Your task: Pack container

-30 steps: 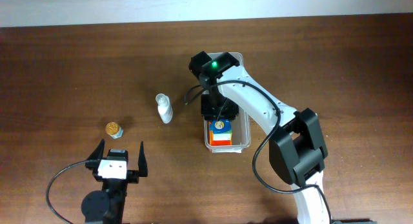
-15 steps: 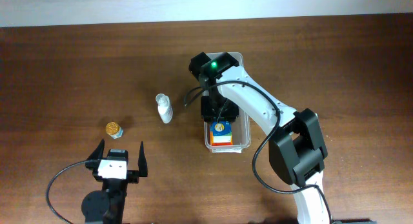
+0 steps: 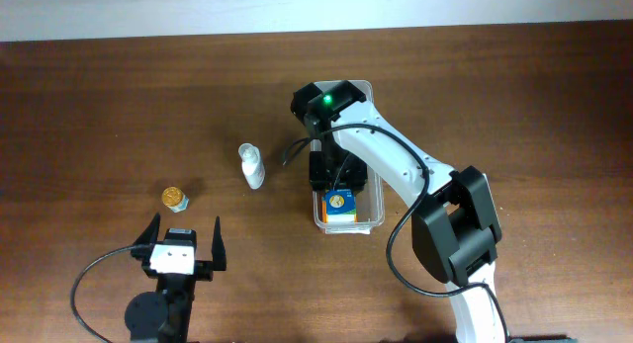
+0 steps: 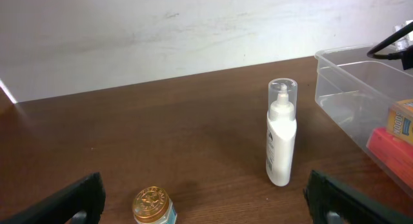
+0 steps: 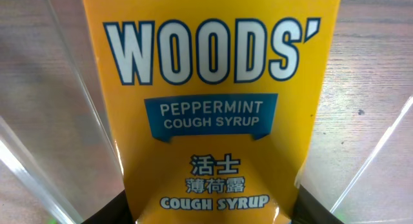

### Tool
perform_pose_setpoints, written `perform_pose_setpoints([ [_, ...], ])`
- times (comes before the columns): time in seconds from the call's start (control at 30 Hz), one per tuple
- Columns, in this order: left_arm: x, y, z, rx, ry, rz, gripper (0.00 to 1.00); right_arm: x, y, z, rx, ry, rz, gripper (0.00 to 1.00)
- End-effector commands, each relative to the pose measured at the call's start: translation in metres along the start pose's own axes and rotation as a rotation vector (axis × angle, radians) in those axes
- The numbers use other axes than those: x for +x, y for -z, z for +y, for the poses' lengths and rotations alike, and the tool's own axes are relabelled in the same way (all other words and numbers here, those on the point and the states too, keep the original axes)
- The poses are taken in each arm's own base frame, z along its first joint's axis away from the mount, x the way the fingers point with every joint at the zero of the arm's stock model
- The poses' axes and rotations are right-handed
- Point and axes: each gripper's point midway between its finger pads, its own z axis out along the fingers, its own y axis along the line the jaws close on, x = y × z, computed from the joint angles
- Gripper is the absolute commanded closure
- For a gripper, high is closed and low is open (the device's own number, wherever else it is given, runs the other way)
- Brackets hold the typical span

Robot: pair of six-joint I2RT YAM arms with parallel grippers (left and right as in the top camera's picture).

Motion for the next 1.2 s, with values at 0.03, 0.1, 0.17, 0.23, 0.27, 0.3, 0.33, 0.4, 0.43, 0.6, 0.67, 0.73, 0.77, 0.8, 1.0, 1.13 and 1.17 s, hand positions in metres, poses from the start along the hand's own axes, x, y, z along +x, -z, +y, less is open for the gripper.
perform_pose_setpoints([
  [0.03, 0.0039, -0.0007, 0.0001, 0.0, -0.015, 0.005, 0.01, 0.0084, 0.0098, 0.0063, -0.029, 0.011, -0.004, 0.51],
  [0.1, 0.0039, -0.0007, 0.0001, 0.0, -0.015, 0.005, 0.01, 0.0084, 0.0098, 0.0063, -0.029, 0.011, -0.004, 0.51],
  [0.17, 0.0039, -0.0007, 0.0001, 0.0, -0.015, 0.005, 0.01, 0.0084, 0.0098, 0.0063, -0.029, 0.011, -0.004, 0.51],
  [0.23, 0.0039, -0.0007, 0.0001, 0.0, -0.015, 0.005, 0.0, 0.0083, 0.0098, 0.0064, -0.029, 0.011, -0.005, 0.5],
  [0.27, 0.0039, -0.0007, 0.0001, 0.0, -0.015, 0.005, 0.01, 0.0082, 0.0098, 0.0063, -0.029, 0.011, -0.005, 0.5],
  [0.3, 0.0039, -0.0007, 0.0001, 0.0, -0.015, 0.005, 0.0, 0.0082, 0.0098, 0.0063, -0.029, 0.011, -0.005, 0.5],
  [0.33, 0.0039, -0.0007, 0.0001, 0.0, -0.015, 0.005, 0.01, 0.0082, 0.0098, 0.0063, -0.029, 0.011, -0.005, 0.5],
  [0.4, 0.0039, -0.0007, 0.0001, 0.0, -0.015, 0.005, 0.0, 0.0082, 0.0098, 0.0064, -0.029, 0.011, -0.005, 0.5],
  [0.43, 0.0039, -0.0007, 0.0001, 0.0, -0.015, 0.005, 0.01, 0.0077, 0.0098, 0.006, -0.027, 0.011, -0.008, 0.5],
  [0.6, 0.0039, -0.0007, 0.0001, 0.0, -0.015, 0.005, 0.01, 0.0036, 0.0099, 0.008, -0.034, 0.032, -0.025, 0.5],
  [0.67, 0.0039, -0.0007, 0.0001, 0.0, -0.015, 0.005, 0.01, 0.0032, 0.01, 0.0083, -0.035, 0.032, -0.027, 0.5],
  [0.73, 0.0039, -0.0007, 0.0001, 0.0, -0.015, 0.005, 0.01, 0.0026, 0.01, 0.0087, -0.037, 0.04, -0.029, 0.5],
  [0.77, 0.0039, -0.0007, 0.0001, 0.0, -0.015, 0.005, 0.01, 0.002, 0.01, 0.0092, -0.038, 0.05, -0.032, 0.5],
  [0.8, 0.0039, -0.0007, 0.0001, 0.0, -0.015, 0.005, 0.01, 0.0015, 0.0101, 0.0096, -0.04, 0.051, -0.034, 0.5],
  [1.0, 0.0039, -0.0007, 0.0001, 0.0, -0.015, 0.005, 0.01, 0.0028, 0.01, 0.0098, -0.041, 0.051, -0.028, 0.49],
  [1.13, 0.0039, -0.0007, 0.0001, 0.0, -0.015, 0.005, 0.01, 0.005, 0.0099, 0.0082, -0.035, 0.05, -0.019, 0.49],
  [1.17, 0.0039, -0.0007, 0.0001, 0.0, -0.015, 0.005, 0.01, 0.0052, 0.0099, 0.008, -0.034, 0.05, -0.018, 0.45],
])
